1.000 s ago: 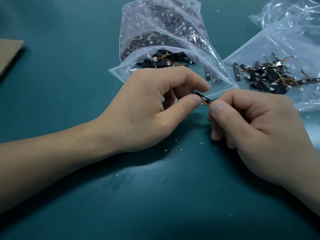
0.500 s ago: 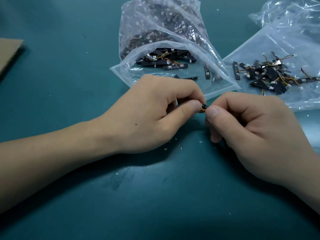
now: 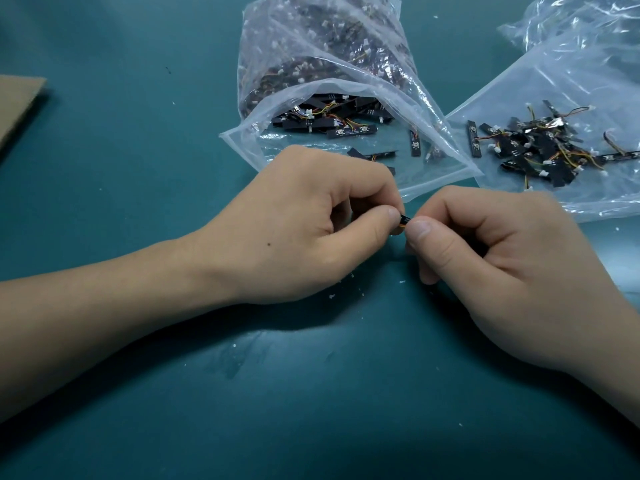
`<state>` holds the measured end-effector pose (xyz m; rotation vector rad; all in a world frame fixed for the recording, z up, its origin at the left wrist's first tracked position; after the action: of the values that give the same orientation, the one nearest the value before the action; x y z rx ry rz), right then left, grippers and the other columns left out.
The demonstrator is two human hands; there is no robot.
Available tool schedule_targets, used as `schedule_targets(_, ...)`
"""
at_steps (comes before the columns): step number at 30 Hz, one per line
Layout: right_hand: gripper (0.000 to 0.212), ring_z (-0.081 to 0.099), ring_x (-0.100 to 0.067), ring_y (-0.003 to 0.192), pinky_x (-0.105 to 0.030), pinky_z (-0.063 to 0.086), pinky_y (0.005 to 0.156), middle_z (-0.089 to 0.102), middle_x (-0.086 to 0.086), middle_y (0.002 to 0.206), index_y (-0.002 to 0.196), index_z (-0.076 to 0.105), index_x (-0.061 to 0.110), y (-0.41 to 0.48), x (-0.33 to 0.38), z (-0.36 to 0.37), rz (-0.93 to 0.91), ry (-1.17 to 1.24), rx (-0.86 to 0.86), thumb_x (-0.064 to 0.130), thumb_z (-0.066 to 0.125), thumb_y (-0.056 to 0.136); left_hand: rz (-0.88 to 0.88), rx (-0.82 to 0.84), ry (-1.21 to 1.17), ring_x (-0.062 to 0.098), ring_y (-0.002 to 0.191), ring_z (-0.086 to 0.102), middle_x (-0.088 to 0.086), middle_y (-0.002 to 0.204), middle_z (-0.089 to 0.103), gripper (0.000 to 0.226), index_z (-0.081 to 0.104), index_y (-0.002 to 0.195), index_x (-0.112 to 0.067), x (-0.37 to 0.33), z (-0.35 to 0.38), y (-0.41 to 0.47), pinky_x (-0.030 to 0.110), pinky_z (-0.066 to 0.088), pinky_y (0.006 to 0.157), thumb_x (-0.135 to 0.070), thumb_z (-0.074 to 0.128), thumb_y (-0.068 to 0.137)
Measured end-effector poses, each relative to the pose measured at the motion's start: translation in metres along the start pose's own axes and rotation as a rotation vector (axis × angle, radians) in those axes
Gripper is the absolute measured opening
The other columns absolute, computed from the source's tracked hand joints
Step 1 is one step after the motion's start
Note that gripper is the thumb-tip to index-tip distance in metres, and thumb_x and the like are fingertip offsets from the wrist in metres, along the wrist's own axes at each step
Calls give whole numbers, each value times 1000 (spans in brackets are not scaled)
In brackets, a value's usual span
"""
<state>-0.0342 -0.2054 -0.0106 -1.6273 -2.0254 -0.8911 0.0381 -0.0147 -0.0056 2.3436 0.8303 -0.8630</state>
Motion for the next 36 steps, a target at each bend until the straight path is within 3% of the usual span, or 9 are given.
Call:
schedule_targets(10, 30, 52, -11, 53, -16, 33, 50, 59, 5, 61, 69, 58, 31, 0, 0, 0, -5, -10, 4, 36, 58, 98, 2, 1, 14, 19, 62, 59, -4, 66, 64, 15, 73, 84, -20, 0, 1, 0, 22, 43, 56, -20, 61, 93)
schedule_targets(14, 30, 52, -10, 52, -14, 33, 50, 60, 6, 62, 69, 59, 29, 0, 1, 0, 3, 3, -22, 35, 58, 98, -14, -12, -25, 11, 56, 55, -11, 62, 60, 15, 73, 85, -21, 2, 1, 0, 14, 37, 55, -22, 61, 94)
schedule_targets(21, 34, 58, -15, 53, -18, 39, 51, 62, 11, 56, 64, 59, 23, 1, 2, 0, 59, 86, -84, 31, 55, 97, 60, -189, 24, 16, 67, 66, -17, 85, 72, 22, 75, 117, -20, 4, 2, -1, 16, 50, 66, -27, 70, 97)
schedule_targets(26, 35, 58, -14, 53, -17, 38, 51, 60, 9, 55, 62, 58, 23, 1, 2, 1, 55, 41, -79, 28, 56, 96, 177, -244, 110, 19, 62, 64, -7, 87, 75, 13, 78, 108, -15, 4, 3, -2, 26, 49, 61, -19, 71, 97)
schedule_targets(29, 34, 58, -13, 55, -17, 38, 52, 61, 11, 57, 62, 58, 24, 1, 2, 0, 41, 61, -62, 29, 56, 96, 116, -199, 74, 19, 59, 62, -5, 81, 74, 10, 78, 103, -19, 5, 2, -1, 31, 48, 58, -21, 71, 97)
schedule_targets(36, 33, 54, -11, 51, -12, 35, 50, 59, 12, 57, 64, 58, 25, 0, 2, -2, 3, 96, 5, 37, 51, 94, 8, -33, -33, 17, 53, 54, -23, 63, 59, 11, 76, 93, -23, 2, 0, 0, 16, 39, 52, -26, 66, 96)
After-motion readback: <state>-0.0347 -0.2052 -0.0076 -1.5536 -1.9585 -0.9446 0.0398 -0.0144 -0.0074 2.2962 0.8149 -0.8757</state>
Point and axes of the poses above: each hand's wrist, its own y-axis towards the middle knuckle, its own z-axis out of the palm, x = y × z, the point moved 1 cm from there along y, towards the middle knuckle
